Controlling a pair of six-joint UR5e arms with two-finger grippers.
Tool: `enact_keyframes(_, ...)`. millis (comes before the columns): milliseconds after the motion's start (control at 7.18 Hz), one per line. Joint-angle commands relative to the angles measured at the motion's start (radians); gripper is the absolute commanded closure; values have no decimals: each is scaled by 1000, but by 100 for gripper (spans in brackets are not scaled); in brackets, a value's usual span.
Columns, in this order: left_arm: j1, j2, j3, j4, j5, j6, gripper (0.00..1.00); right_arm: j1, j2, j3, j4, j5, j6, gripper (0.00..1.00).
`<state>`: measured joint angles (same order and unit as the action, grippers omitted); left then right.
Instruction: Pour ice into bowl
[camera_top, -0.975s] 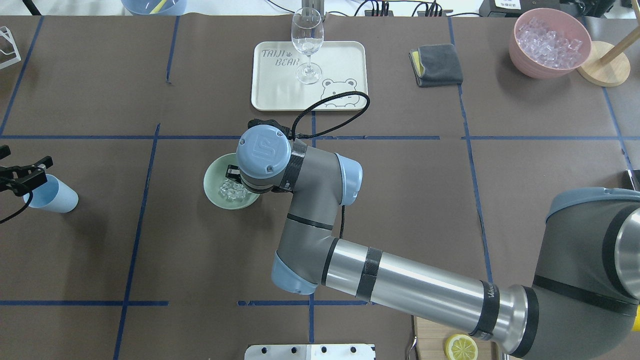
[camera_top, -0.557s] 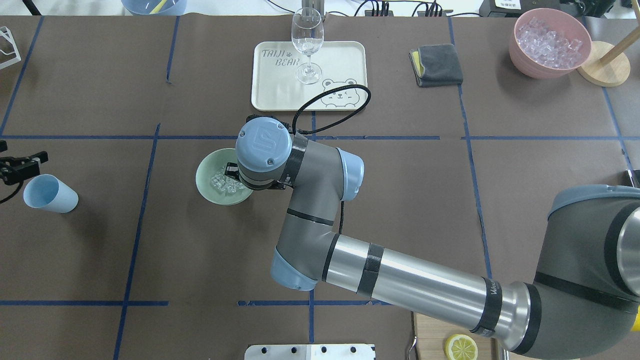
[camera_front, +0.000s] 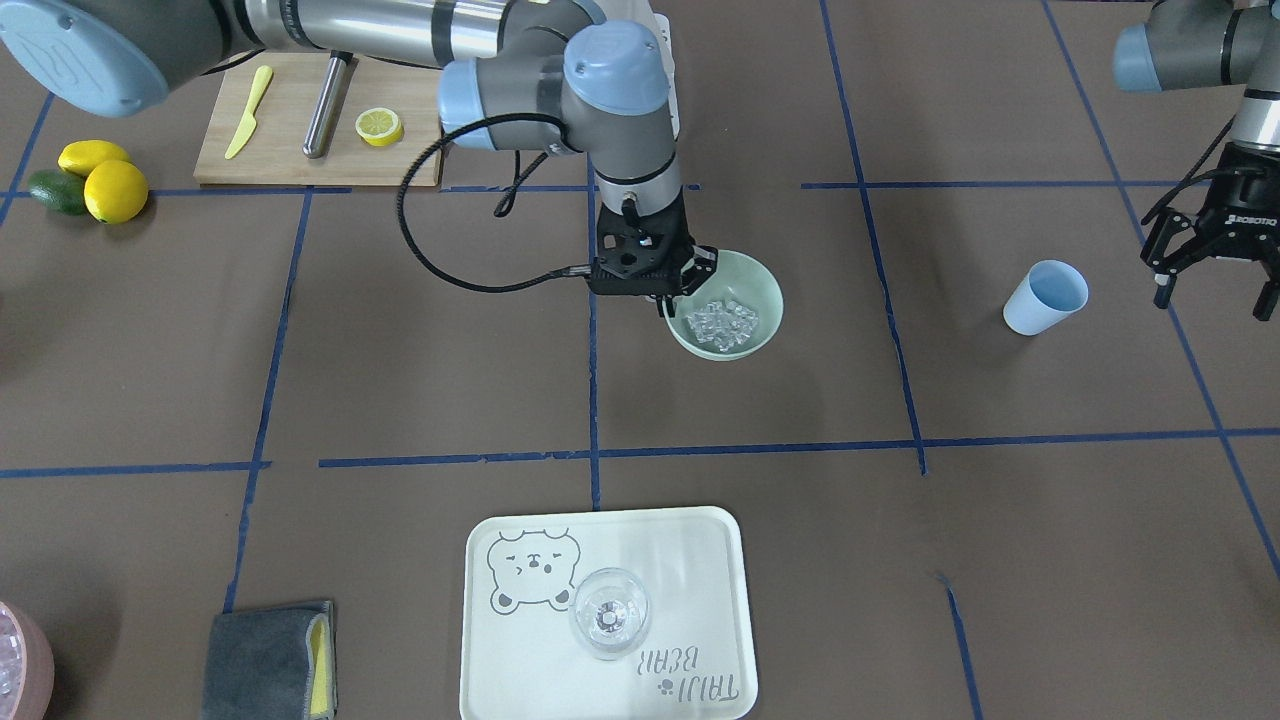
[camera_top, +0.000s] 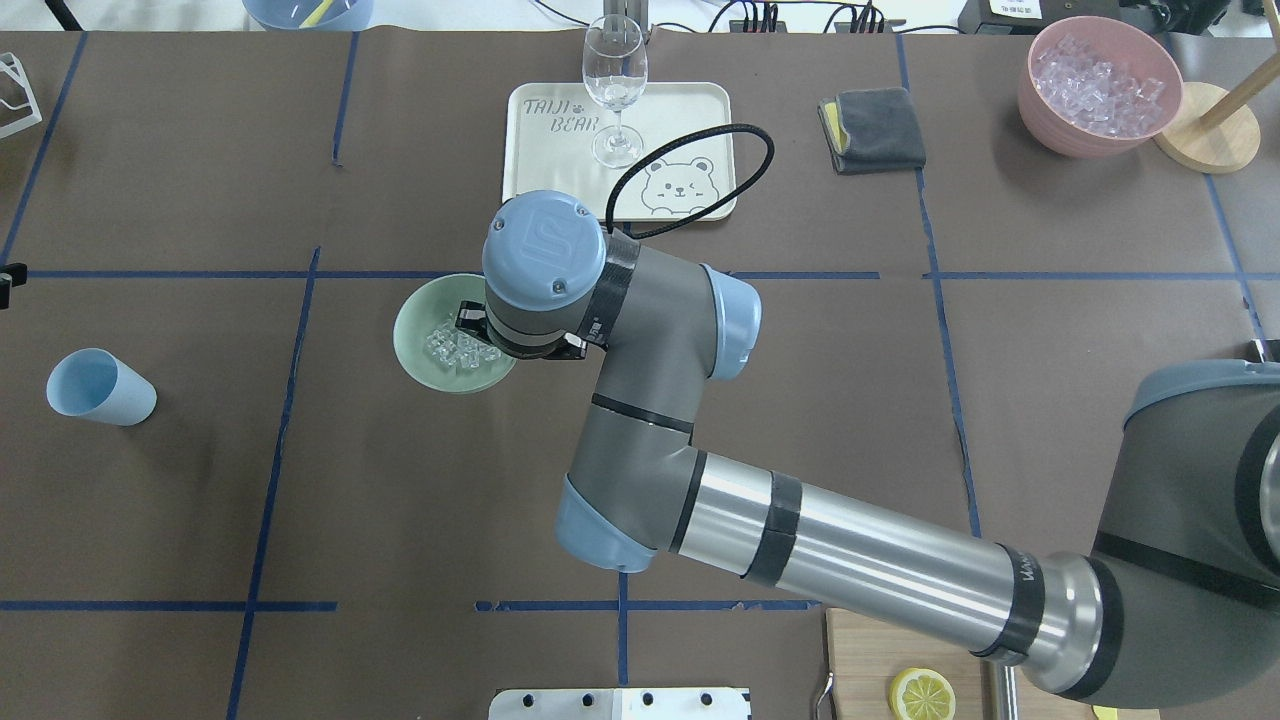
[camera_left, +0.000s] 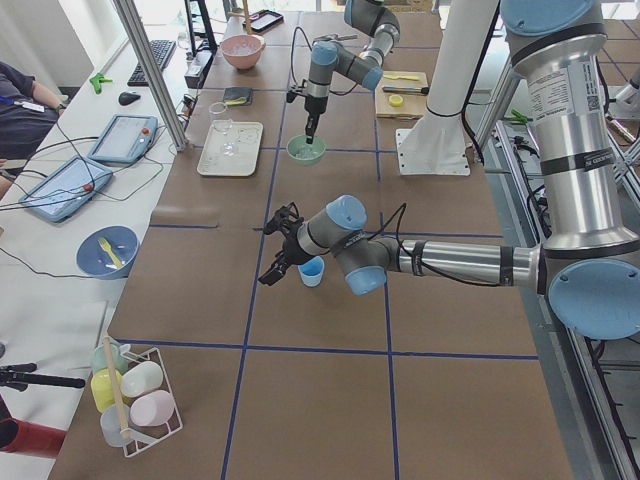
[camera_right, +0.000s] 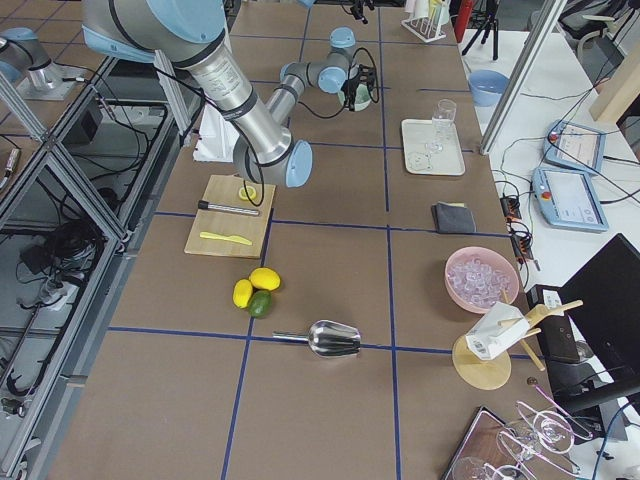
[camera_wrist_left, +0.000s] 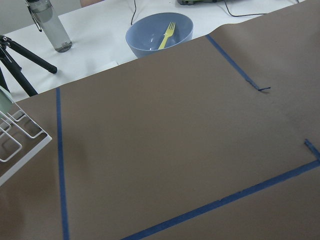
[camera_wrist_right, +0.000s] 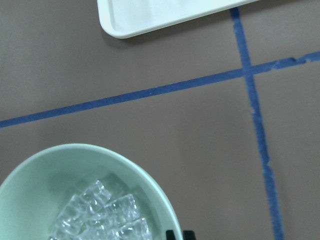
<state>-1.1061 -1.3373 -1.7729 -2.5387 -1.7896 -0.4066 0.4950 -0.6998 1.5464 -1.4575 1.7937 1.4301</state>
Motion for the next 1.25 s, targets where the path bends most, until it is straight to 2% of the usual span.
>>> enact_keyframes(0, -140, -32, 16, 212, -190, 202, 0, 90, -192, 277, -130, 44, -168, 100)
enact_keyframes(418, -269, -175, 20, 655, -270, 453, 0, 284, -416, 404, -116, 199, -394, 100)
enact_keyframes(696, -380, -180, 48, 737, -353, 566, 0, 353, -548, 451, -113, 205, -546, 100)
enact_keyframes(835, -411, -180, 81, 762, -467, 568, 0, 396, -626, 460, -94, 204, -629, 100)
enact_keyframes(1114, -411, -178, 84, 764, -484, 566, 0, 433, -826, 413, 146, 208, -632, 100)
